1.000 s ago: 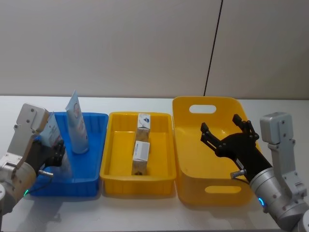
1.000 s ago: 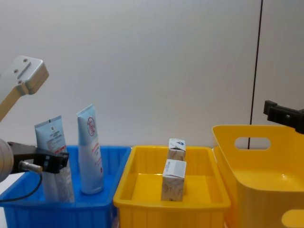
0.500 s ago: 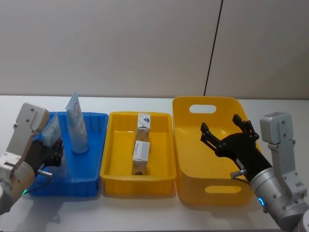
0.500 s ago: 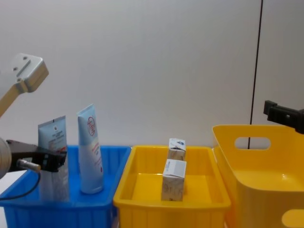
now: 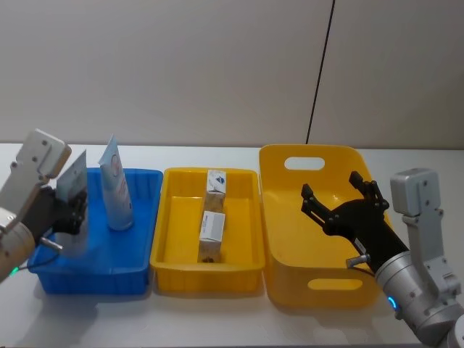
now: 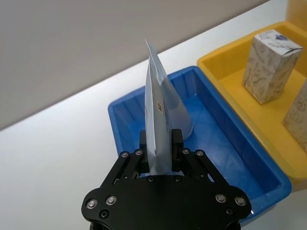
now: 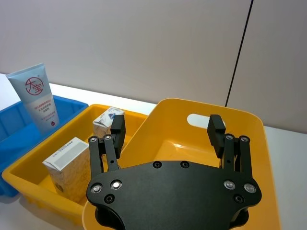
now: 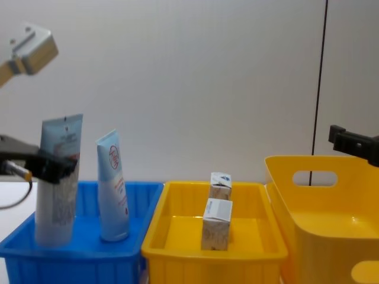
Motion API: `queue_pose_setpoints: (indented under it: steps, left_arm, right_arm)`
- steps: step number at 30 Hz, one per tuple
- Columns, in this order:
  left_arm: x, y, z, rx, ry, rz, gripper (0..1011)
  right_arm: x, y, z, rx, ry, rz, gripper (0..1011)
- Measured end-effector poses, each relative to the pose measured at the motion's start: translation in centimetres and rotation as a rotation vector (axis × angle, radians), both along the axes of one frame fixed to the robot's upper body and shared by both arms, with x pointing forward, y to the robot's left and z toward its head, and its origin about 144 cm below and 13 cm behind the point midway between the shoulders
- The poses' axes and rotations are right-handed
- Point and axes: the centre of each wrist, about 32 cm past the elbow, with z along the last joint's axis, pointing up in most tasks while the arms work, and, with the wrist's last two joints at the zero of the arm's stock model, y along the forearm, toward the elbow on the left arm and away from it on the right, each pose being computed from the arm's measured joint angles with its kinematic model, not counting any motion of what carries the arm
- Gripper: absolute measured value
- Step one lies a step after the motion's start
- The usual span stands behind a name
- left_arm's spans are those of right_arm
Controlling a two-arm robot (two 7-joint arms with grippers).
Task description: Bimanual collaborative sorting of washing and personal care products
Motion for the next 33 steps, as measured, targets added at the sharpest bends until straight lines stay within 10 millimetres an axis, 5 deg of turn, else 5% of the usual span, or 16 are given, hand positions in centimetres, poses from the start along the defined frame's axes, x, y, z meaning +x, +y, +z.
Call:
queue_pose_setpoints:
  steps: [16,33]
  left_arm:
    - [1.4,0.9,6.5,0.102,-0.106,-0.187,239]
    - [6.1,-1.0,9.9,0.099,-0.197,-0.43,239]
  right_arm:
    - [0.0,0.0,0.0,0.0,0.0,0.0,1002]
    - [0.0,0.0,0.0,0.0,0.0,0.0,1002]
